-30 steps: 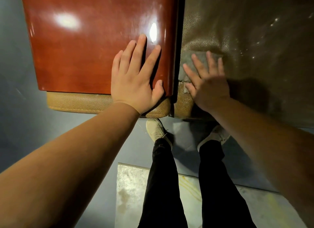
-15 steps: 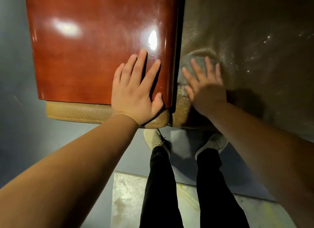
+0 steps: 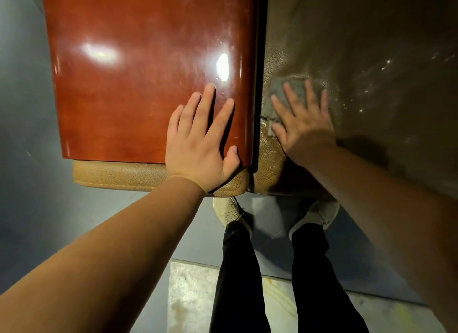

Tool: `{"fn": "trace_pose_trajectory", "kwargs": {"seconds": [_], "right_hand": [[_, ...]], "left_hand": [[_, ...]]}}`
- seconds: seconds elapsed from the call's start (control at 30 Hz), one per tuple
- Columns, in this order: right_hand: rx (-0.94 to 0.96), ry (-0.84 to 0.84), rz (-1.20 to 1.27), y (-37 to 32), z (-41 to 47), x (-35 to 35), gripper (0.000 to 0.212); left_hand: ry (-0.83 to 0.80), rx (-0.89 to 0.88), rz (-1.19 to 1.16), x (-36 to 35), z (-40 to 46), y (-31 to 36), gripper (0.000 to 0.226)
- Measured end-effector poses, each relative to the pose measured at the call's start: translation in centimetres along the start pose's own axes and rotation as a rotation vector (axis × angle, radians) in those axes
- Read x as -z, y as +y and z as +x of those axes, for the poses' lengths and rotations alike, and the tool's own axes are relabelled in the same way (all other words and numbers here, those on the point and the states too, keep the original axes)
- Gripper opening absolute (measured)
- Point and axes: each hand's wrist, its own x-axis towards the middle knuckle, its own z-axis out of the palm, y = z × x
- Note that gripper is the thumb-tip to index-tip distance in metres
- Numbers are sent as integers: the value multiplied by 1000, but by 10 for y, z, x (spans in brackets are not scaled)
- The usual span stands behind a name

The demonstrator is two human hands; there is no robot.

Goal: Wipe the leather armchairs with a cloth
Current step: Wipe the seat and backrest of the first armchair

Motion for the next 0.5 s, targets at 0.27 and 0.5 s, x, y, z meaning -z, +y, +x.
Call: {"fn": "trace_pose_trajectory", "kwargs": {"seconds": [0.27, 0.5], "right_hand": [[295, -106, 34, -23, -107, -14, 66], [65, -81, -49, 3, -22, 7, 71]], "left_hand": [[2, -6, -3, 0, -3, -2, 75], [-28, 16, -28, 2, -2, -5, 76]]}}
